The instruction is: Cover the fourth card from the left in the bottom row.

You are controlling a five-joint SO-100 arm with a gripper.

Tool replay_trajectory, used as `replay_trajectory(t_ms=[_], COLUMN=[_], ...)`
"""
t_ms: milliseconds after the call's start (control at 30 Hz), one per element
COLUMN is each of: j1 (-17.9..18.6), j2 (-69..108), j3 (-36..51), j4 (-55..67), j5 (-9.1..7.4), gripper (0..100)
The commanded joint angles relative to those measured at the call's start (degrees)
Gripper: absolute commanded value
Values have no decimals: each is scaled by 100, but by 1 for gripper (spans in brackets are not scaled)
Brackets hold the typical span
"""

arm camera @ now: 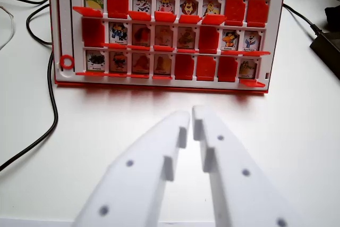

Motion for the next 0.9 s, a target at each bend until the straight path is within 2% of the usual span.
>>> replay_trajectory(t_ms=[0, 367, 567, 867], j1=[105, 211, 149, -18], j2=[-149, -1916, -3032, -5080], j3=[-35, 26, -88, -738], j4=[-211, -1389, -2030, -2777], j5=[-35, -44, 9, 97], gripper=[0, 0, 0, 0])
